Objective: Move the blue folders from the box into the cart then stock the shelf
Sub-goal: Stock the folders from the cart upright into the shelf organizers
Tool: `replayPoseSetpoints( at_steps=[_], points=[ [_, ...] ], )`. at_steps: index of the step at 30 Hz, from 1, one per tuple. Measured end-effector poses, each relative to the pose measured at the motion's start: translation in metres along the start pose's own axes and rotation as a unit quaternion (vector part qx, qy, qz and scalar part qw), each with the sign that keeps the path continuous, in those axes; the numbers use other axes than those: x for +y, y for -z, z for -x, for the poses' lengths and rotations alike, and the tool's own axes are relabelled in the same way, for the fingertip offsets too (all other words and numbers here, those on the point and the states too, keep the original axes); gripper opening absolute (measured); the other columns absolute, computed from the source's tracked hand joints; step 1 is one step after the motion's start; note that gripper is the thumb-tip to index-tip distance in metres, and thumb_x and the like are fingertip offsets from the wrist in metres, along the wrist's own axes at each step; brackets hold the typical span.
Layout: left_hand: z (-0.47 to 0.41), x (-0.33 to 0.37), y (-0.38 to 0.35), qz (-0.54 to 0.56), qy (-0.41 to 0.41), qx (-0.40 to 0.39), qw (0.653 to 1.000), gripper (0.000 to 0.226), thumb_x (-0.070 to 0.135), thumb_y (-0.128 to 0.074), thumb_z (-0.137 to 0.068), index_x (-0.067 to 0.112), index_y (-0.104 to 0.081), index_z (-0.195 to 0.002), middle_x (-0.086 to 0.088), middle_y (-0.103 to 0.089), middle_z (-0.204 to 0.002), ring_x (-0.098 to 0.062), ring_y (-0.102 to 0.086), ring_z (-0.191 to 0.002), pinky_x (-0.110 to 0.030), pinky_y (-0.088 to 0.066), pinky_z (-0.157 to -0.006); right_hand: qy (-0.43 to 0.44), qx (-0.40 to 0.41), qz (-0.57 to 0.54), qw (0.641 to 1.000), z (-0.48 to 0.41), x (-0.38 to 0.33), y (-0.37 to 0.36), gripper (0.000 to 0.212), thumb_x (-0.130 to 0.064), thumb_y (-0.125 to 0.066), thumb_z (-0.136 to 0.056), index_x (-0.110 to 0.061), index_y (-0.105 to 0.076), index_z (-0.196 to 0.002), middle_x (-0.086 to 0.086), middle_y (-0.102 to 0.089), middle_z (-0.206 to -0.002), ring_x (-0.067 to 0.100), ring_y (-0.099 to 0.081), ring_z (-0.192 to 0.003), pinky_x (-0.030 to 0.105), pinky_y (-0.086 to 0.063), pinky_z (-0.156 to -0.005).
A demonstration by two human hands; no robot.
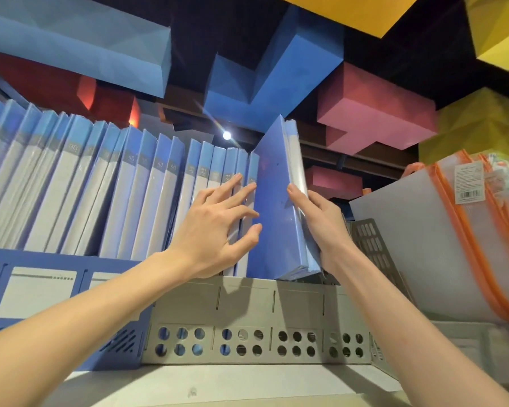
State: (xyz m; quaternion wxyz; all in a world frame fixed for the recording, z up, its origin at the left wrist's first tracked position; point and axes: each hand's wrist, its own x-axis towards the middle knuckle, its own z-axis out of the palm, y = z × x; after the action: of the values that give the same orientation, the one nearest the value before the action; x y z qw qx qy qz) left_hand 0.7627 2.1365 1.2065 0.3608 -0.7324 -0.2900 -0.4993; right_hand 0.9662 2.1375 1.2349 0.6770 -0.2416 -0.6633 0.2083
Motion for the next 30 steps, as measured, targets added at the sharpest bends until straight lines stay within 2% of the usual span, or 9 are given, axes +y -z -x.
replayPoseSetpoints(
  at_steps=[2,4,7,11,15,17,21,25,30],
  points=[
    [-0.001,0.01,-0.002,0.011,0.02,-0.005,1.0,0.056,0.064,-0.038,-0.092,0.027,-0.069,-0.12,0.005,-0.041,-0.158,-0.01,-0.016,-0.154,-0.037,-0.021,-0.119,-0.011,-0.027,-0.027,0.999,0.008,0.008,0.0,0.032,-0.048,-0.069,-0.089,-0.022,-0.074,-0.109,-0.003,-0.074,-0.112,0.018,-0.066,-0.113,0.039,-0.051,-0.102],
    [-0.004,0.021,-0.004,0.015,0.047,-0.021,0.999,0.068,0.074,-0.034,-0.089,0.029,-0.058,-0.134,0.006,-0.03,-0.163,-0.009,-0.007,-0.155,-0.037,-0.016,-0.121,-0.021,-0.055,-0.042,0.997,0.014,0.014,-0.002,0.045,-0.057,-0.071,-0.083,-0.03,-0.072,-0.118,-0.006,-0.07,-0.124,0.017,-0.061,-0.122,0.046,-0.042,-0.112],
    [-0.003,0.032,-0.002,0.034,0.09,-0.047,0.994,0.089,0.086,-0.037,-0.082,0.036,-0.027,-0.155,0.022,-0.003,-0.159,0.0,0.004,-0.149,-0.028,-0.006,-0.117,-0.024,-0.089,-0.057,0.994,0.02,0.02,-0.006,0.047,-0.056,-0.065,-0.087,-0.032,-0.067,-0.127,-0.011,-0.067,-0.128,0.01,-0.06,-0.123,0.043,-0.041,-0.112],
    [-0.002,0.034,0.002,0.057,0.095,-0.051,0.993,0.099,0.083,-0.045,-0.079,0.043,-0.003,-0.159,0.024,-0.003,-0.158,0.004,0.001,-0.144,-0.026,-0.006,-0.112,-0.02,-0.083,-0.092,0.992,0.023,0.024,-0.008,0.044,-0.054,-0.065,-0.09,-0.029,-0.068,-0.126,-0.007,-0.07,-0.124,0.014,-0.063,-0.12,0.044,-0.044,-0.109],
    [-0.005,0.027,-0.002,0.056,0.056,-0.067,0.995,0.095,0.071,-0.056,-0.086,0.045,0.0,-0.158,0.011,-0.003,-0.167,-0.002,0.01,-0.152,-0.033,-0.005,-0.122,0.001,-0.031,-0.095,0.995,0.021,0.03,-0.009,0.018,-0.035,-0.063,-0.095,-0.032,-0.072,-0.11,-0.021,-0.073,-0.107,-0.01,-0.062,-0.107,0.015,-0.048,-0.094],
    [-0.008,0.015,-0.001,0.023,0.026,-0.08,0.996,0.097,0.066,-0.06,-0.087,0.043,-0.001,-0.159,0.005,-0.005,-0.169,-0.007,0.014,-0.154,-0.039,-0.005,-0.125,0.013,-0.01,-0.075,0.997,0.022,0.033,-0.009,0.012,-0.03,-0.06,-0.097,-0.034,-0.071,-0.101,-0.026,-0.072,-0.099,-0.016,-0.061,-0.103,0.008,-0.047,-0.088],
    [-0.015,-0.01,0.007,-0.05,-0.015,-0.1,0.994,0.087,0.068,-0.054,-0.084,0.042,-0.017,-0.158,0.004,0.006,-0.169,-0.013,0.019,-0.154,-0.044,0.001,-0.126,0.044,0.041,-0.057,0.997,0.023,0.037,-0.006,0.021,-0.029,-0.056,-0.1,-0.023,-0.075,-0.093,-0.016,-0.076,-0.099,0.001,-0.066,-0.107,0.029,-0.05,-0.101],
    [-0.014,-0.013,0.006,-0.082,-0.026,-0.113,0.99,0.078,0.065,-0.053,-0.081,0.044,-0.033,-0.153,0.003,0.013,-0.168,-0.016,0.025,-0.152,-0.041,0.01,-0.124,0.079,0.065,-0.047,0.994,0.029,0.037,-0.011,0.056,-0.038,-0.054,-0.101,0.017,-0.054,-0.108,0.038,-0.048,-0.12,0.053,-0.044,-0.115,0.066,-0.04,-0.098],
    [-0.011,-0.013,0.01,-0.107,-0.038,-0.128,0.985,0.08,0.073,-0.056,-0.075,0.045,-0.042,-0.148,0.0,0.016,-0.168,-0.019,0.026,-0.152,-0.045,0.008,-0.125,0.082,0.074,-0.016,0.994,0.032,0.031,-0.015,0.054,-0.036,-0.052,-0.103,0.018,-0.051,-0.111,0.039,-0.045,-0.12,0.051,-0.04,-0.117,0.066,-0.034,-0.101]
  ],
)
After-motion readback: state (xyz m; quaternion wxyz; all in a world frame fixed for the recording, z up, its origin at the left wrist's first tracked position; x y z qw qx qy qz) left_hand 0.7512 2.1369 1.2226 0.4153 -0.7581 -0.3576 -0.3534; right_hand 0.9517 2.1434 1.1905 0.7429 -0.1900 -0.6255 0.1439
